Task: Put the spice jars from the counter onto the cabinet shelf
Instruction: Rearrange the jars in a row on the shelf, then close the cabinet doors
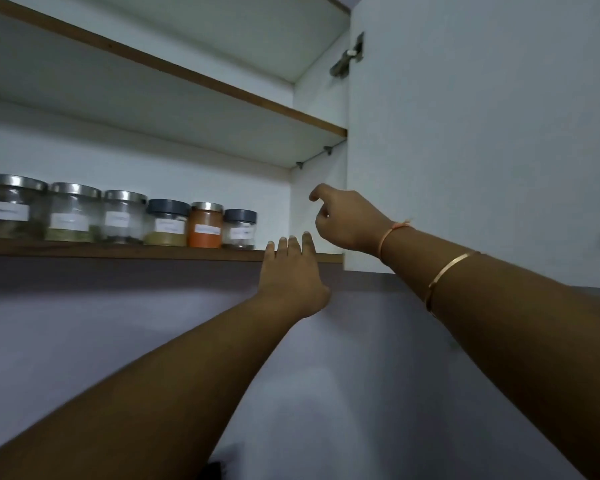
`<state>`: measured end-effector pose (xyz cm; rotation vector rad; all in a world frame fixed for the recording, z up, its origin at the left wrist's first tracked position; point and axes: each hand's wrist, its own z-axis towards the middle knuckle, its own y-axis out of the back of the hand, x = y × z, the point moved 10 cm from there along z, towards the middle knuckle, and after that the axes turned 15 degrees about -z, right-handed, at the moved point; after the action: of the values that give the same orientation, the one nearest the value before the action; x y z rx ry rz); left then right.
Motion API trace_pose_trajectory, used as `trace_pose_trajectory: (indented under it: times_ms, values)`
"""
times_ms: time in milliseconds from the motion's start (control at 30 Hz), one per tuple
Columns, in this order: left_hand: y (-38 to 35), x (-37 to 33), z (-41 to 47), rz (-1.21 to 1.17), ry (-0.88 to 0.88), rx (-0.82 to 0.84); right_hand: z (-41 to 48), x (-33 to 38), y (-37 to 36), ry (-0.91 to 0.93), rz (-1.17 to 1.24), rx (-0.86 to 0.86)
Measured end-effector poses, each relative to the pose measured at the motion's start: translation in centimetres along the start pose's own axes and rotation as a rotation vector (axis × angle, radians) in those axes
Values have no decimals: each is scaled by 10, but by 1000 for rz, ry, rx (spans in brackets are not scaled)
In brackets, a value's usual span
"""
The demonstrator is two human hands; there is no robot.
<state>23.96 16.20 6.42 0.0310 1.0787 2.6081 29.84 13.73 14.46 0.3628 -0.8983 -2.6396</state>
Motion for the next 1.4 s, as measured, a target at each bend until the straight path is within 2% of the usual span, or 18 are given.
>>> trace_pose_trajectory:
  times_ms: [367,533,667,833,900,1000,1067,1133,1233,1300,1400]
  values:
    - [5,-155,-14,-208,-263,24,-93,-123,80,-314,-316,115]
    - [9,-222,-16,-250,-365,0,-129,-183,130,-441,-490,35]
    - [5,-268,-16,-301,-395,-1,-146,-203,156,-407,-578,-84]
    - [3,-319,-21,-473,-416,10,-167,-196,176,-222,-764,-344]
    - [-2,-331,-24,-517,-390,21,-176,-200,180,-207,-806,-406]
    - [-8,-340,-27,-534,-319,21,-192,-225,184,-297,-724,-439]
    - [-9,-344,-29,-551,-274,6,-201,-237,182,-336,-581,-455]
    - [-7,-347,-30,-590,-219,-20,-205,-247,176,-334,-258,-470]
    - [-2,-347,-28,-667,-119,-89,-203,-264,159,-407,223,-398]
    - [2,-348,-28,-688,-83,-116,-203,-272,157,-462,320,-387]
    - [5,-344,-29,-741,-31,-116,-204,-265,163,-480,299,-399]
